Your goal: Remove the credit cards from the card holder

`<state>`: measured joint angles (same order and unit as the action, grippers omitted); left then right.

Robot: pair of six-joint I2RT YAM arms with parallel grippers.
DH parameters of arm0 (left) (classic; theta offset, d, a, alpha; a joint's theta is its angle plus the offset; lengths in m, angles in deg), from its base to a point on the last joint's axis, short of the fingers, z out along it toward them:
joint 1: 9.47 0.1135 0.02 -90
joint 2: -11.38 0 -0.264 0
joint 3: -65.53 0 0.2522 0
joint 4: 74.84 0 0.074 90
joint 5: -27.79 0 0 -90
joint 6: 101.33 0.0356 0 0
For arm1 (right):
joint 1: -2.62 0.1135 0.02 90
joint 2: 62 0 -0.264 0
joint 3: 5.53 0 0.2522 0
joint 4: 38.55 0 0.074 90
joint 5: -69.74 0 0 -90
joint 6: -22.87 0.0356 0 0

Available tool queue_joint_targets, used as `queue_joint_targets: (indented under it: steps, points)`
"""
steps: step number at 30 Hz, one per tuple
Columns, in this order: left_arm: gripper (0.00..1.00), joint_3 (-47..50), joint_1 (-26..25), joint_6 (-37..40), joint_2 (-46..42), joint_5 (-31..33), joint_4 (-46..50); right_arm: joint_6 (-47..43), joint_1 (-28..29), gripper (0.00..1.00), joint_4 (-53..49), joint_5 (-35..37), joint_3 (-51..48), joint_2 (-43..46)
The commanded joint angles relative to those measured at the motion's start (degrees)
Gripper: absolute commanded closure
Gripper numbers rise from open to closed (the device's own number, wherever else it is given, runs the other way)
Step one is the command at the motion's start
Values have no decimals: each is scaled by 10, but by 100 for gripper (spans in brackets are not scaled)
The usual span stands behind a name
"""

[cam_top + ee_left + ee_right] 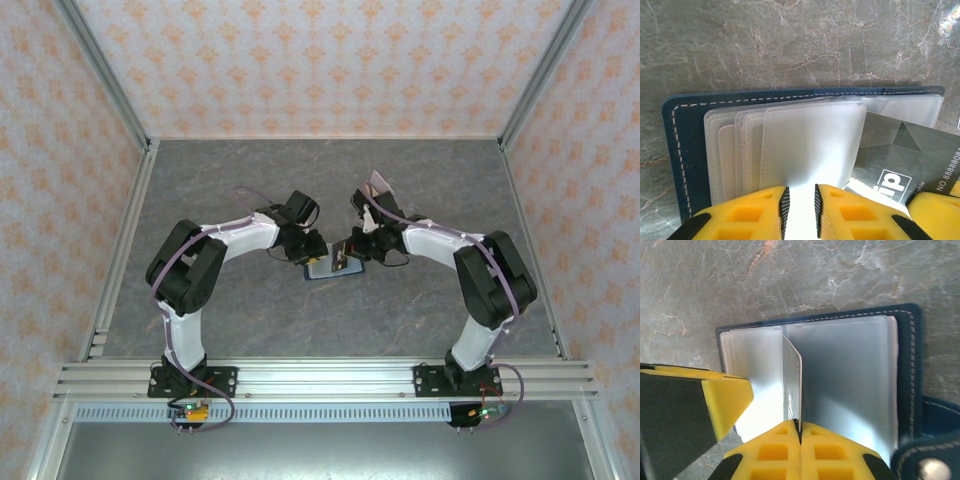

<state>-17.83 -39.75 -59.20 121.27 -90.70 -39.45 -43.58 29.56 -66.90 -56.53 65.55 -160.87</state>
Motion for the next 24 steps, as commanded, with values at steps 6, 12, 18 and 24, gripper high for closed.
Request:
queue_joint_targets:
  steps: [6, 12, 18, 24]
  points:
    - [57, -8, 31, 26, -65, 25, 47, -71, -2, 100, -97, 101, 56, 82]
    - [36, 16, 90, 55, -130, 42, 78, -131, -2, 100, -128, 197, 133, 103]
    - [20, 38, 140, 115, -180, 70, 126, -222, -3, 100, -180, 280, 234, 77]
    - [2, 51, 144, 192, -227, 110, 152, -329, -3, 100, -257, 260, 341, 2]
